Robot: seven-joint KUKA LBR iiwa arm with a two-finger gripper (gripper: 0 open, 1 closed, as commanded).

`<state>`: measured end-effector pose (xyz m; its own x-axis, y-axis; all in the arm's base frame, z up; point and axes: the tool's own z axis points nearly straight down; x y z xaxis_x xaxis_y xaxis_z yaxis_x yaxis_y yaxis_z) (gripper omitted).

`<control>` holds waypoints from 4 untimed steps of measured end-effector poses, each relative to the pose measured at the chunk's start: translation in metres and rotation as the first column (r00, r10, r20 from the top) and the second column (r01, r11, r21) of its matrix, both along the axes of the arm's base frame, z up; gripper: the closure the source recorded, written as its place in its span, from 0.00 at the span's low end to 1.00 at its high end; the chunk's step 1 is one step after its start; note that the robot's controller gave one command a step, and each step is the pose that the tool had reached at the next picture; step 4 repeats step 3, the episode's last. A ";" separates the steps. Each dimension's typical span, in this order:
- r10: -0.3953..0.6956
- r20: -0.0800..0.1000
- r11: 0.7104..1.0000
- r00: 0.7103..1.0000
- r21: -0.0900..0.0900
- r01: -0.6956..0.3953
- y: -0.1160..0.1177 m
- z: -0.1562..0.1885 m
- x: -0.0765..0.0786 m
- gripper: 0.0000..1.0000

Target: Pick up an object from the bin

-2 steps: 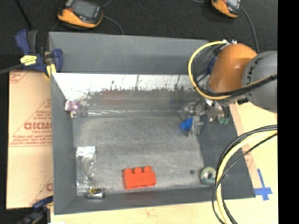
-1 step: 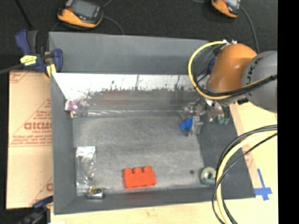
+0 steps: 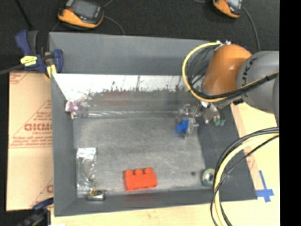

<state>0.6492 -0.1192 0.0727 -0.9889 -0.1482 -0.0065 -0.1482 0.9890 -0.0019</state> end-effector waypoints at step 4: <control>0.048 0.007 0.999 0.999 -0.006 -0.047 -0.041 0.133 -0.016 1.00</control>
Offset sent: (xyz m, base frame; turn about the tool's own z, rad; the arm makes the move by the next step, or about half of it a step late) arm -0.0157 0.0178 -0.0027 -0.0357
